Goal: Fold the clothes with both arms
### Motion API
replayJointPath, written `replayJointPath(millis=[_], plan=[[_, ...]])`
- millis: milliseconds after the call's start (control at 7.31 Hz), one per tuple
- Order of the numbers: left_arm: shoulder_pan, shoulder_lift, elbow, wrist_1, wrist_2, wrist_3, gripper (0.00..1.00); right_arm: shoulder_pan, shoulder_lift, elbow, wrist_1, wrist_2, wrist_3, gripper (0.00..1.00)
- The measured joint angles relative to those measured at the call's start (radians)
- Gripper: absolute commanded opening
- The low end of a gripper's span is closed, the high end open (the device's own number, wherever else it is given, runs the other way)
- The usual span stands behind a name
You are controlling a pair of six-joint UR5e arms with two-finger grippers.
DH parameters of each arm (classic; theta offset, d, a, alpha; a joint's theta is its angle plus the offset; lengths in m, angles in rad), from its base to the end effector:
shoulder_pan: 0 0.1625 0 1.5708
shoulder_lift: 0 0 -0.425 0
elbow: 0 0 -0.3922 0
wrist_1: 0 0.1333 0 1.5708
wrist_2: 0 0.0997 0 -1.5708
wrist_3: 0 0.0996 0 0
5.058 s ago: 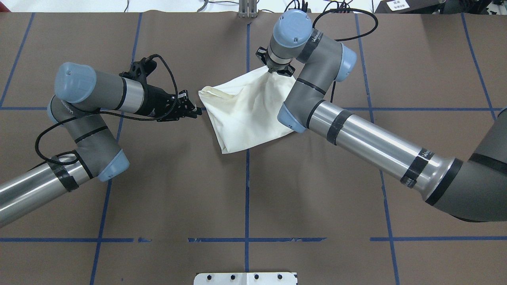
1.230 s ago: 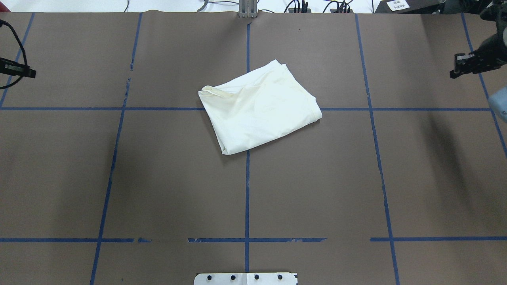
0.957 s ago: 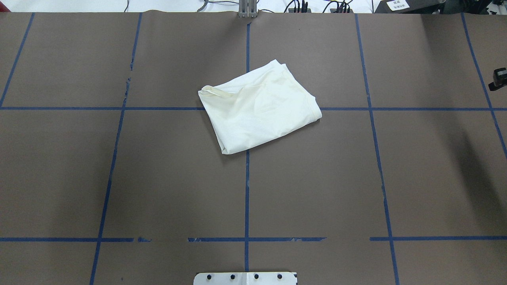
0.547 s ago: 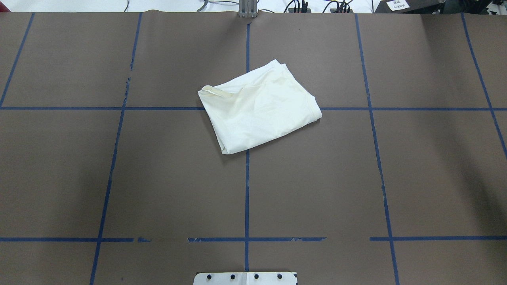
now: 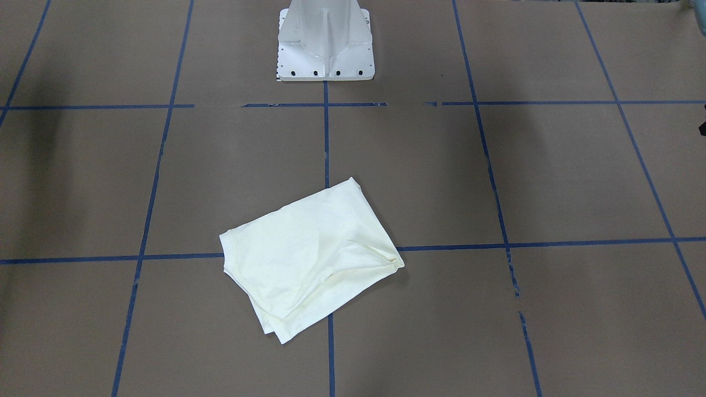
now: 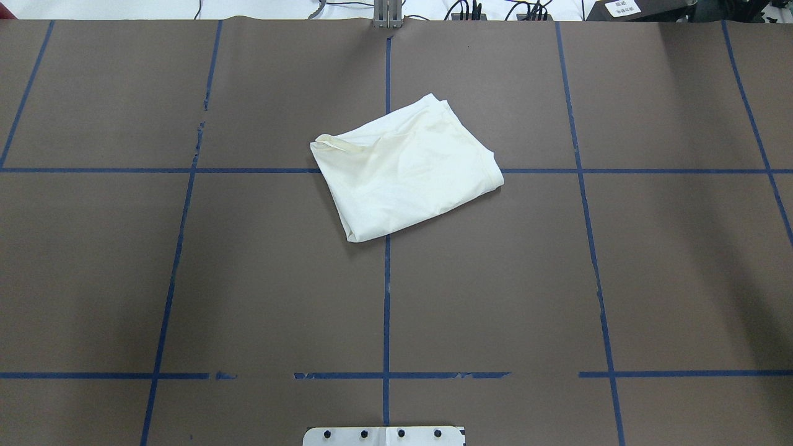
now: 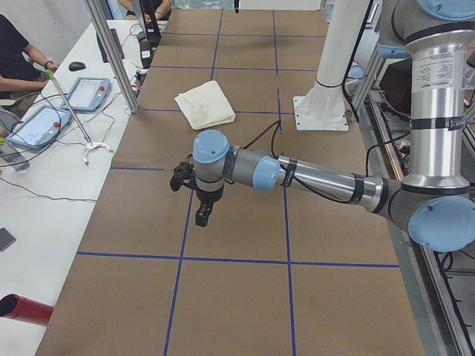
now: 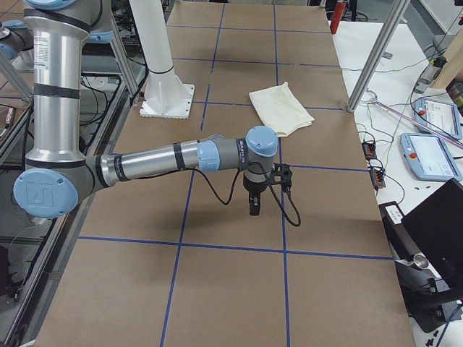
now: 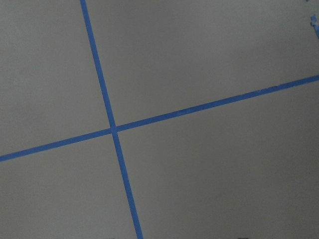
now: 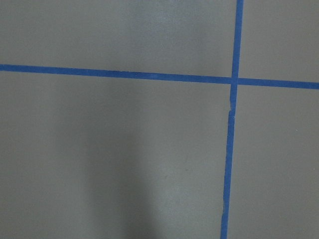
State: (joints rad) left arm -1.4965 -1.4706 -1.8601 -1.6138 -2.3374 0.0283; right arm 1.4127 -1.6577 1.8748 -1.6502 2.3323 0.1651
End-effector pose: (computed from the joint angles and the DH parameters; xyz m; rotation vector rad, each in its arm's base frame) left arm -0.0302 -0.4597 0.5585 0.2032 0.7689 0.1861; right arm -0.0078 -0.4593 0.5591 0.0069 -0.7714 -0.0458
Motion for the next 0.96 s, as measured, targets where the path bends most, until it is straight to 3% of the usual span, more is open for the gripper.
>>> replayJointPath(millis=[547, 957], plan=[[-0.113, 0.043, 0.101, -0.021, 0.002, 0.025, 1.00, 0.013, -0.011, -0.020, 0.000, 0.010, -0.010, 1.00], [-0.126, 0.053, 0.152, -0.099, -0.001, 0.070, 1.00, 0.057, -0.026, -0.048, 0.000, 0.009, -0.015, 1.00]])
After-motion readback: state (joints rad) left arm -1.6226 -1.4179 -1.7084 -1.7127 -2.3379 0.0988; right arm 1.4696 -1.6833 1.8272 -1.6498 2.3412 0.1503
